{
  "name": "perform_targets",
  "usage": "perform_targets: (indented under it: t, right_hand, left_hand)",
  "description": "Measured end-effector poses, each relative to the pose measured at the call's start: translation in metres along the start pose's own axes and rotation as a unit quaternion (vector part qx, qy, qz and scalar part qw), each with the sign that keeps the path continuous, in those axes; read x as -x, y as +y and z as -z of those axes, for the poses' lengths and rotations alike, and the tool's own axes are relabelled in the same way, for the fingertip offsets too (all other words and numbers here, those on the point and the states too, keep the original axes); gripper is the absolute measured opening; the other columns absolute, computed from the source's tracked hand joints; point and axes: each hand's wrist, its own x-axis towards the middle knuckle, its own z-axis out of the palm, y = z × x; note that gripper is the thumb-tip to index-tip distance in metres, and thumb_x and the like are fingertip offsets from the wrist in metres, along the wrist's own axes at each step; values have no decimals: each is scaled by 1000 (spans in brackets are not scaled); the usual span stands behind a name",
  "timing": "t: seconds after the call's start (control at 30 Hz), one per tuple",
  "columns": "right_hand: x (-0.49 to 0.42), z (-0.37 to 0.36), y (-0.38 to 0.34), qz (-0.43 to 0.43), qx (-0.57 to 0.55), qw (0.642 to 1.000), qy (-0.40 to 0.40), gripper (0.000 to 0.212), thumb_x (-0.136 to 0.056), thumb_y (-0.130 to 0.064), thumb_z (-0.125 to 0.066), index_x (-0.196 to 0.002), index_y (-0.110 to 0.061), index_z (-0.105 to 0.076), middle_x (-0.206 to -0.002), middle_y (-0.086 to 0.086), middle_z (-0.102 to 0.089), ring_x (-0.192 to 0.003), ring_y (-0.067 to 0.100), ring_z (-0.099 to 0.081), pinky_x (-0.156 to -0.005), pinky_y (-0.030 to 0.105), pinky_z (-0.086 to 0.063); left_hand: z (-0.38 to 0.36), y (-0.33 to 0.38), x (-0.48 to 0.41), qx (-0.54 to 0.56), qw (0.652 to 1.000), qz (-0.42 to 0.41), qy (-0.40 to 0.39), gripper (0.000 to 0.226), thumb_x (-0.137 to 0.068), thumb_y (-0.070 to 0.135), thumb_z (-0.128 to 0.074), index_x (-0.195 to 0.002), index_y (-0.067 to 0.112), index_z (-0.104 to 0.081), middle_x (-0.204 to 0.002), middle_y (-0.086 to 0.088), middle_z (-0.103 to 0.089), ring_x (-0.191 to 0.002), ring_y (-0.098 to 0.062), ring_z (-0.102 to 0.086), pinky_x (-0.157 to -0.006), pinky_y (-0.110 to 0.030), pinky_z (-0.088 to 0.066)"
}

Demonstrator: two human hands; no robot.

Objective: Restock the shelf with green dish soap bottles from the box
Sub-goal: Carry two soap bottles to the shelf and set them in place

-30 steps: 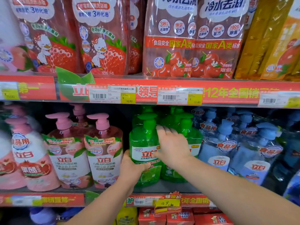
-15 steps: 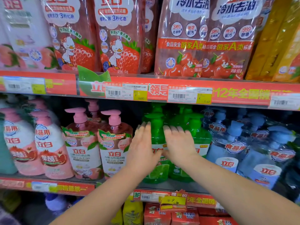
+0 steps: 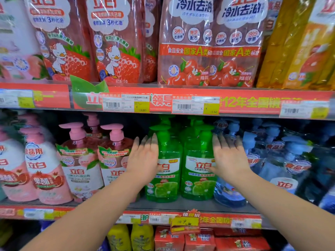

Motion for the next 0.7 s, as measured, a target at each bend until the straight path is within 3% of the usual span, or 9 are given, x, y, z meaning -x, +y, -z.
perform_targets:
  t: [0.07,0.17,0.4,0.7]
  right_hand:
    - [-1,0,-3,7,0,1000,-16,105,-75,-53,-68,-148,-4,-11,-152,12,-33,-138,25,-36,-117,47,-10]
    - [-2,0,-5,12,-13,1000,-15,94,-76,-51,-68,-145,-8,-21,-148,10,-39,-134,23,-42,-117,47,-10]
    - [-7,-5,-2,17,-20,999,-25,88,-77,-44,-70,-143,-9,-24,-151,10,-36,-135,24,-42,-117,48,-10]
    - [-13,-11,-2,11,-19,1000,-16,83,-75,-38,-72,-139,-7,-29,-142,10,-46,-129,24,-49,-117,49,-13]
  left_hand:
    - [-1,1,-1,-15,1000,5,2,104,-82,51,-60,-149,1,2,-154,-12,-28,-145,-22,-19,-118,-41,-2]
    - [-4,4,-3,-19,1000,12,7,104,-82,51,-60,-149,1,2,-153,-12,-29,-144,-21,-23,-118,-41,-4]
    - [-7,3,-11,-8,1000,12,11,106,-80,49,-64,-149,1,0,-155,-13,-28,-145,-21,-21,-119,-38,-6]
    - [-10,3,-15,-27,1000,9,10,106,-80,49,-63,-149,1,2,-156,-12,-26,-147,-20,-17,-119,-40,-1]
